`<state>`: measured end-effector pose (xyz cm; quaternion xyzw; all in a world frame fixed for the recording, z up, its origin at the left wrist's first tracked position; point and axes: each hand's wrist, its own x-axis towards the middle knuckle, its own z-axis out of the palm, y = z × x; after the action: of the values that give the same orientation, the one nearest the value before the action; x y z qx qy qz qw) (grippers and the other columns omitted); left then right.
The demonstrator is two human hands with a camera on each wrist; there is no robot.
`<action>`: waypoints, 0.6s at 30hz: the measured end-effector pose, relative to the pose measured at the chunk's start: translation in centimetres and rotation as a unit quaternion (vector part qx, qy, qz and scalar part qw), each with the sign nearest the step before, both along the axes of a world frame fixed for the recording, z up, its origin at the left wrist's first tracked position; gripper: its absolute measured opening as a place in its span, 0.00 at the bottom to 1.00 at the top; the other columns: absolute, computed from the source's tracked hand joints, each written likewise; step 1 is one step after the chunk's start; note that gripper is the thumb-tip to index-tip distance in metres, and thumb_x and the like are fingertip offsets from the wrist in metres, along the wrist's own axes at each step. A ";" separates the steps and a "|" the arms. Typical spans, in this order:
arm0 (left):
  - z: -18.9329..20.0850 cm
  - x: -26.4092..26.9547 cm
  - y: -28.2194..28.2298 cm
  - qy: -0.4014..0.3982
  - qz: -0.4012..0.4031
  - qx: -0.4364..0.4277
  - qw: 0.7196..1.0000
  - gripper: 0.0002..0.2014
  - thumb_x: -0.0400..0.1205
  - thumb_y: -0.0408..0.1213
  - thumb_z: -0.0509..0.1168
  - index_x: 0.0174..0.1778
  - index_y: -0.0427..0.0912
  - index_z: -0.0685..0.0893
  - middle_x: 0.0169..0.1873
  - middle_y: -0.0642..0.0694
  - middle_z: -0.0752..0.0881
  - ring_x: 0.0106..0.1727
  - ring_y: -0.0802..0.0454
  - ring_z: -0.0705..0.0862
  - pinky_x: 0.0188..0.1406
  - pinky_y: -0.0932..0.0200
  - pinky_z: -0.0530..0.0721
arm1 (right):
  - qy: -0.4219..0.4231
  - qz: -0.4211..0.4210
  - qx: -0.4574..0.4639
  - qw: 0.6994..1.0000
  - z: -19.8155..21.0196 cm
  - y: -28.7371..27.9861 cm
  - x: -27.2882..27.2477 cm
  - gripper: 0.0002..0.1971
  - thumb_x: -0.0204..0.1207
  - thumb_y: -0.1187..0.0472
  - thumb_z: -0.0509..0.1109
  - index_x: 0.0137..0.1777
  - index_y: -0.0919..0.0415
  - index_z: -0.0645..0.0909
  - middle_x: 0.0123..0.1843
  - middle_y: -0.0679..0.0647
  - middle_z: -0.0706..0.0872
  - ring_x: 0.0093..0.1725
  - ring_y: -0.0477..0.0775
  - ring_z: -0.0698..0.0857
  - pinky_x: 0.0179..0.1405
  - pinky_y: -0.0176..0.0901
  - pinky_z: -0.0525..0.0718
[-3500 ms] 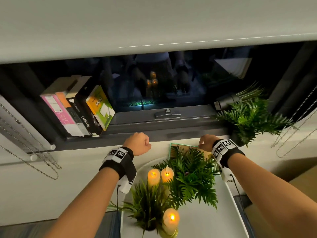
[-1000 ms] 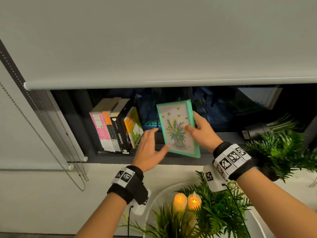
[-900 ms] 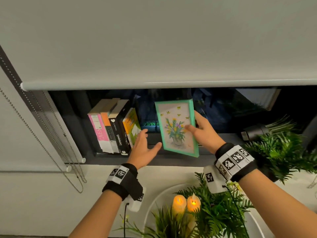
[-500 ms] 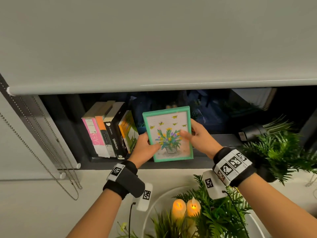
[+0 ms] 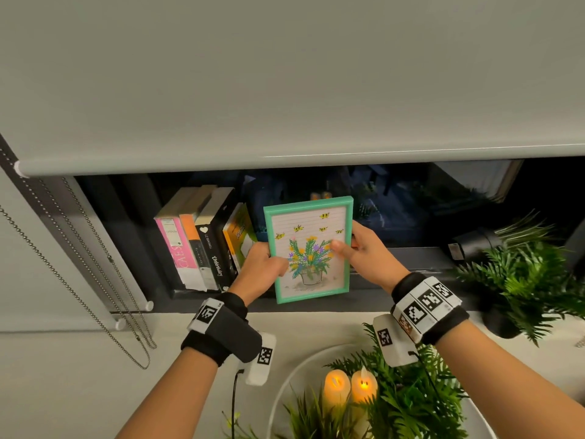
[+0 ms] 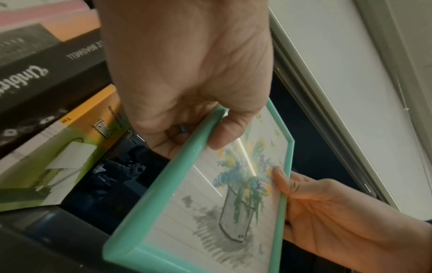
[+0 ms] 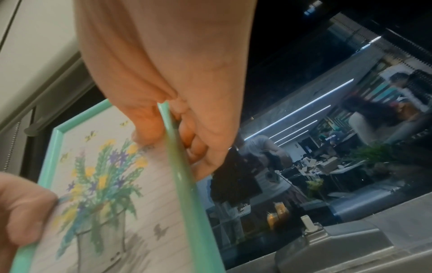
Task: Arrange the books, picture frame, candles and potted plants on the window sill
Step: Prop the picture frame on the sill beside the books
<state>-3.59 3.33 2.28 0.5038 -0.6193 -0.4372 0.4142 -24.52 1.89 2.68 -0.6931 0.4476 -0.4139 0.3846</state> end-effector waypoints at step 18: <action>-3.5 1.3 -1.7 -0.097 0.051 -0.004 0.994 0.27 0.80 0.23 0.61 0.77 0.42 0.69 0.65 0.48 0.79 0.65 0.52 0.77 0.63 0.60 0.77 | 0.034 -0.032 0.021 0.999 -1.9 -3.0 -0.6 0.14 0.76 0.61 0.74 0.62 0.55 0.86 0.61 0.50 0.89 0.60 0.48 0.87 0.66 0.53 0.83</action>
<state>-2.29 1.61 -1.17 0.5732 -0.6320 -0.3620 0.3755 -25.11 -1.07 0.74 -0.6842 0.4911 -0.3925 0.3697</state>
